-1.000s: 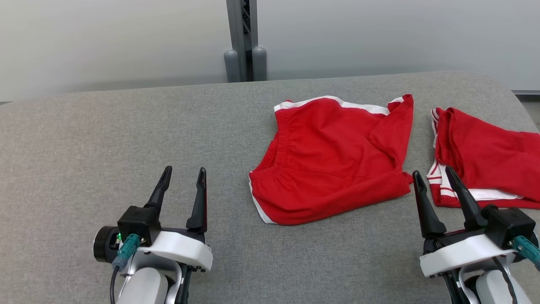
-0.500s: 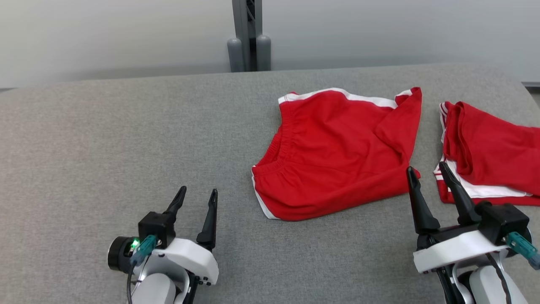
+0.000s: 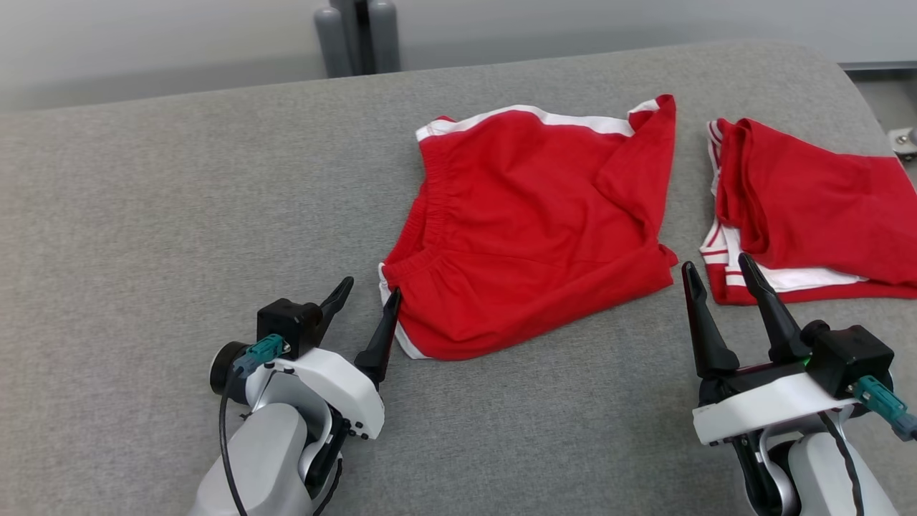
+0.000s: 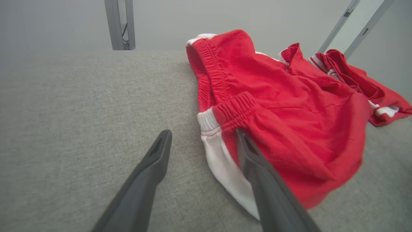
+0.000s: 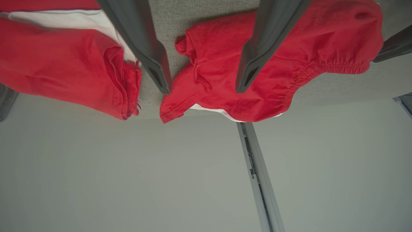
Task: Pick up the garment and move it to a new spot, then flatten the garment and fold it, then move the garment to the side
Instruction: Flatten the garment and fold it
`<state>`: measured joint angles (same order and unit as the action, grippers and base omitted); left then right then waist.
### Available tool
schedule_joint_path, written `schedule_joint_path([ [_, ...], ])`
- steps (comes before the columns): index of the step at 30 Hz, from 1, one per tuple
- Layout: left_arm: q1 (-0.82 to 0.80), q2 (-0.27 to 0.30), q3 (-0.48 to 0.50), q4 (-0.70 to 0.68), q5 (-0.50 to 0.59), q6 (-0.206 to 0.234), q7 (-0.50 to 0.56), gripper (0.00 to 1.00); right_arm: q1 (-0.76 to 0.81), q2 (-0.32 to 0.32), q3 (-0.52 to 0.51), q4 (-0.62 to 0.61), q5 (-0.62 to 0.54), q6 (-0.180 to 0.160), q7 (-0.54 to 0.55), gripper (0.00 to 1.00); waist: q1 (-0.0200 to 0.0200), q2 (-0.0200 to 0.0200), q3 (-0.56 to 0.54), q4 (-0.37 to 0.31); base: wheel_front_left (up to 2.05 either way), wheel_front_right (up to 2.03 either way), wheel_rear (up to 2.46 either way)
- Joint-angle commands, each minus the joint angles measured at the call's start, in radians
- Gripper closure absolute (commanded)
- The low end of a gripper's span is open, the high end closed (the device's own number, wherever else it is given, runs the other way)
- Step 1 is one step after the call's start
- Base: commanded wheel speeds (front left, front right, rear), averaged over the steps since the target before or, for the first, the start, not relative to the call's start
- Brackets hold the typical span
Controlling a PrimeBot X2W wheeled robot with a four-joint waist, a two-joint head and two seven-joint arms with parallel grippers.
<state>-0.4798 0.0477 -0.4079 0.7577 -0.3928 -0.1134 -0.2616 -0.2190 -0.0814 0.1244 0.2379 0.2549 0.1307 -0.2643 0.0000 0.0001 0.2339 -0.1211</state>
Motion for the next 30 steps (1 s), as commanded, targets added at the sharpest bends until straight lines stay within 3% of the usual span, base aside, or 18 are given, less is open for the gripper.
schedule_joint_path([
  [1,-0.013,0.006,-0.003,0.007,-0.009,-0.004,-0.004,0.0,-0.01,-0.002,-0.004,0.0,0.004,0.0,0.0,0.0,0.0,-0.0001,0.007,-0.012,0.0,0.0,0.0],
  [12,-0.073,0.005,-0.079,0.092,-0.14,-0.017,-0.004,0.0,-0.017,0.009,0.003,0.016,-0.009,0.0,0.0,0.0,0.0,-0.0001,0.011,-0.054,0.0,0.0,0.0],
  [13,-0.078,0.005,-0.091,0.101,-0.155,-0.018,-0.004,0.5,-0.016,0.009,0.003,0.016,-0.01,0.0,0.0,0.0,0.0,-0.0001,0.01,-0.056,0.0,0.0,0.0],
  [14,-0.082,0.005,-0.104,0.103,-0.176,-0.018,-0.004,0.69,-0.015,0.01,0.003,0.017,-0.01,0.0,0.0,0.0,0.0,-0.0001,0.008,-0.058,0.0,0.0,0.0],
  [15,-0.085,0.005,-0.114,0.1,-0.198,-0.017,-0.004,1.0,-0.014,0.011,0.003,0.017,-0.01,0.0,0.0,0.0,0.0,-0.0001,0.007,-0.059,0.0,0.0,0.0],
  [22,-0.08,0.006,-0.086,0.071,-0.288,-0.017,-0.004,1.0,-0.001,0.01,-0.011,0.021,-0.018,0.0,0.0,0.0,0.0,-0.0001,-0.013,-0.039,0.0,0.0,0.0],
  [30,-0.039,0.034,0.125,-0.018,-0.295,-0.017,-0.004,1.0,0.014,0.002,-0.012,0.03,-0.026,0.0,0.0,0.0,0.0,-0.0001,-0.069,0.013,0.0,0.0,0.0],
])
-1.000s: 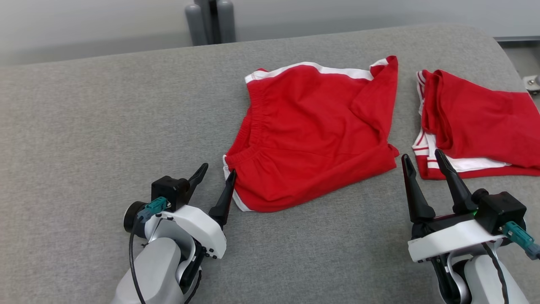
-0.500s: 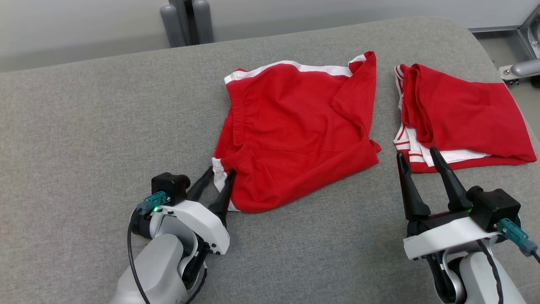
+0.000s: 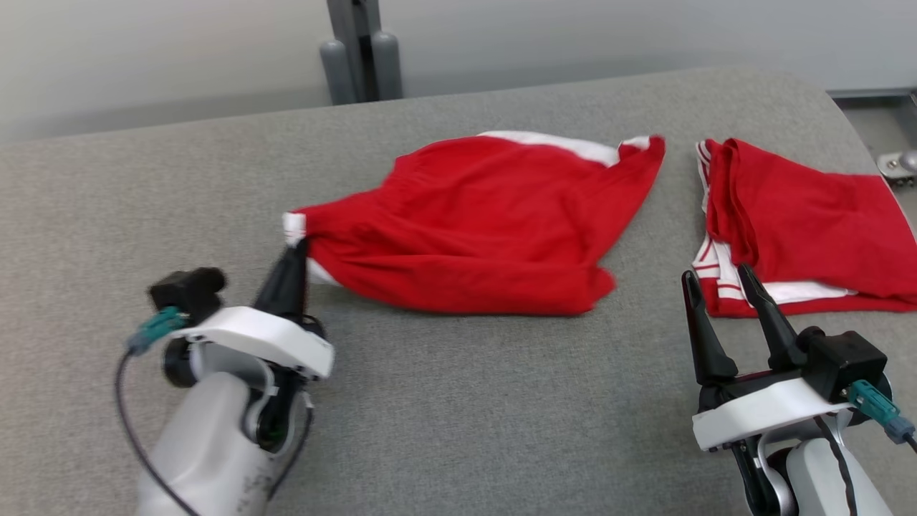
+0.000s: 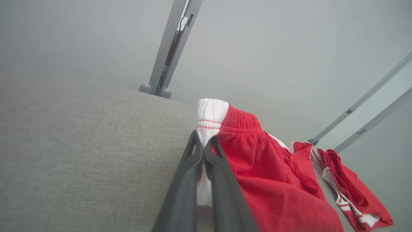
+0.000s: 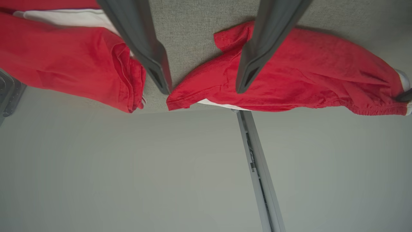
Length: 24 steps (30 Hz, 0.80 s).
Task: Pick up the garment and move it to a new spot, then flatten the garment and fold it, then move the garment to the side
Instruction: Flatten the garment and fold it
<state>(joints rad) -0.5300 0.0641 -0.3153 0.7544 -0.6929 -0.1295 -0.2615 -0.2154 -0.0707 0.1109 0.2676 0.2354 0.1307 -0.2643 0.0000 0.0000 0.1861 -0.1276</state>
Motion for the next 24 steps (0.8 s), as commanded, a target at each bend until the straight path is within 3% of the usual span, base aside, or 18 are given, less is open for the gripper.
schedule_joint_path([
  [1,0.015,0.021,0.062,-0.027,0.009,-0.001,-0.004,1.0,0.015,-0.01,0.001,0.002,-0.006,0.0,0.0,0.0,0.0,0.0,-0.029,0.027,0.0,0.0,0.0],
  [7,0.027,0.059,0.2,-0.085,0.024,-0.001,-0.004,1.0,0.02,-0.012,0.008,0.009,-0.004,0.0,0.0,0.0,0.0,0.0,-0.06,0.049,0.0,0.0,0.0],
  [15,-0.068,0.137,0.353,-0.188,0.139,0.013,-0.004,1.0,0.036,-0.007,0.018,0.015,0.002,0.0,0.0,0.0,0.0,0.0,-0.086,0.052,0.0,0.0,0.0],
  [19,-0.118,0.135,0.341,-0.276,0.219,0.009,-0.004,1.0,0.043,-0.002,0.02,0.017,0.009,0.0,0.0,0.0,0.0,0.0,-0.096,0.04,0.0,0.0,0.0],
  [24,-0.128,0.05,0.207,-0.325,0.33,0.005,-0.003,1.0,0.038,0.006,0.027,0.017,0.014,0.0,0.0,0.0,0.0,0.0,-0.091,0.007,0.0,0.0,0.0],
])
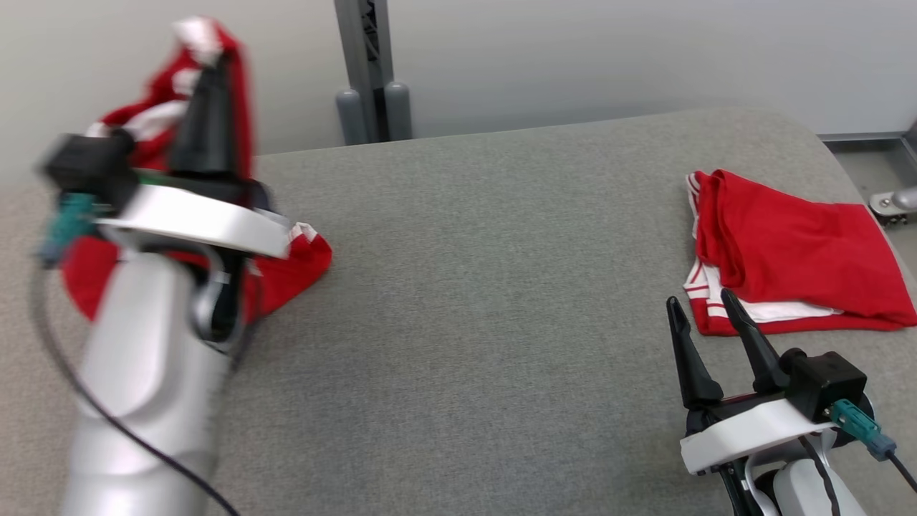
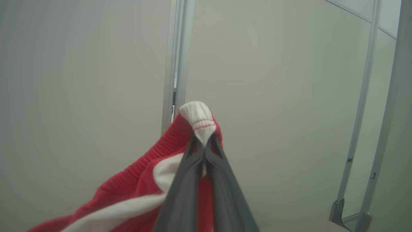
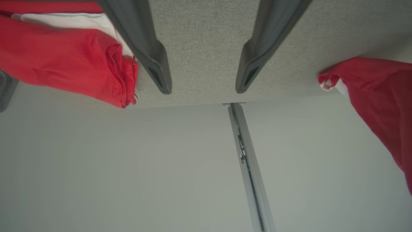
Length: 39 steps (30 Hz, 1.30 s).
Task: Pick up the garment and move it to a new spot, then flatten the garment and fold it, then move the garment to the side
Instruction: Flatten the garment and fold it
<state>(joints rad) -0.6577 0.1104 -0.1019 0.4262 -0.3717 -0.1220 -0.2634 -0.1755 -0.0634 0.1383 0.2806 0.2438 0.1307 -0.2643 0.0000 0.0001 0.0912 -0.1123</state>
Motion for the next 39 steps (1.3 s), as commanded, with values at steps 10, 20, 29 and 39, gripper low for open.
schedule_joint_path([
  [10,0.062,-0.058,-0.437,0.16,0.016,0.024,0.032,1.0,-0.055,0.008,0.006,-0.007,0.012,0.0,0.0,0.0,0.0,-0.0001,0.074,-0.119,0.0,0.0,0.0],
  [20,0.014,-0.057,-0.812,0.228,-0.111,0.134,0.037,1.0,-0.092,0.01,0.006,-0.007,0.042,0.0,0.0,0.0,0.0,-0.0001,0.134,-0.195,0.0,0.0,0.0],
  [29,-0.025,-0.058,-1.011,0.24,-0.177,0.179,0.021,1.0,-0.104,0.01,0.011,0.0,0.061,0.0,0.0,0.0,0.0,-0.0001,0.145,-0.223,0.0,0.0,0.0],
  [39,0.002,-0.058,-1.162,0.218,-0.221,0.162,0.024,0.0,-0.1,0.01,0.006,0.014,0.061,0.0,0.0,0.0,0.0,-0.0001,0.13,-0.21,0.0,0.0,0.0],
])
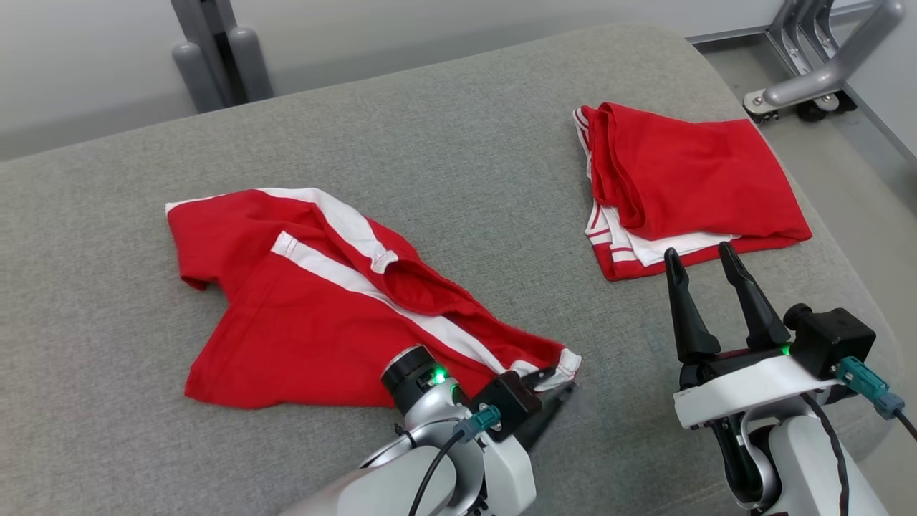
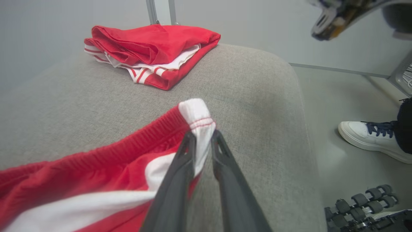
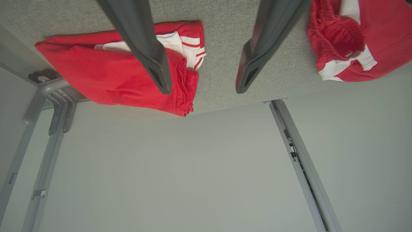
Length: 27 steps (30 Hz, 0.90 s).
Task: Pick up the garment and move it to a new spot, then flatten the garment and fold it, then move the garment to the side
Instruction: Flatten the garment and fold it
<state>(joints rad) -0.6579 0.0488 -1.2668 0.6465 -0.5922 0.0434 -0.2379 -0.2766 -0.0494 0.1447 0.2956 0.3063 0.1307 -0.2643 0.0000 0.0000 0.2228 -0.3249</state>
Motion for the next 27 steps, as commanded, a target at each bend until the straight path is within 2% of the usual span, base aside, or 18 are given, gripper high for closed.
schedule_joint_path([
  [1,0.007,0.004,-0.001,-0.004,0.001,-0.006,-0.002,0.0,0.001,-0.004,-0.001,0.0,-0.004,0.0,0.0,0.0,0.0,0.0,-0.005,0.007,0.0,0.0,0.0],
  [10,-0.011,0.004,-0.007,0.003,-0.029,0.015,-0.014,0.0,0.007,-0.004,-0.022,0.007,-0.036,0.0,0.0,0.0,0.0,0.0,-0.045,0.078,0.0,0.0,0.0],
  [15,-0.045,0.005,0.072,0.029,-0.08,0.06,-0.026,0.0,0.019,-0.005,-0.043,-0.001,-0.067,0.0,0.0,0.0,0.0,0.0,-0.072,0.152,0.0,0.0,0.0],
  [18,-0.051,0.012,0.182,0.016,-0.05,0.094,-0.027,0.0,0.022,-0.013,-0.05,-0.008,-0.079,0.0,0.0,0.0,0.0,0.0,-0.086,0.2,0.0,0.0,0.0],
  [23,0.032,0.087,0.401,-0.074,0.031,0.135,-0.027,0.0,0.034,-0.028,-0.028,-0.006,-0.079,0.0,0.0,0.0,0.0,0.0,-0.104,0.269,0.0,0.0,0.0],
  [27,0.136,0.126,0.568,-0.152,0.093,0.151,-0.027,0.0,0.041,-0.044,-0.016,0.002,-0.07,0.0,0.0,0.0,0.0,0.0,-0.117,0.318,0.0,0.0,0.0],
])
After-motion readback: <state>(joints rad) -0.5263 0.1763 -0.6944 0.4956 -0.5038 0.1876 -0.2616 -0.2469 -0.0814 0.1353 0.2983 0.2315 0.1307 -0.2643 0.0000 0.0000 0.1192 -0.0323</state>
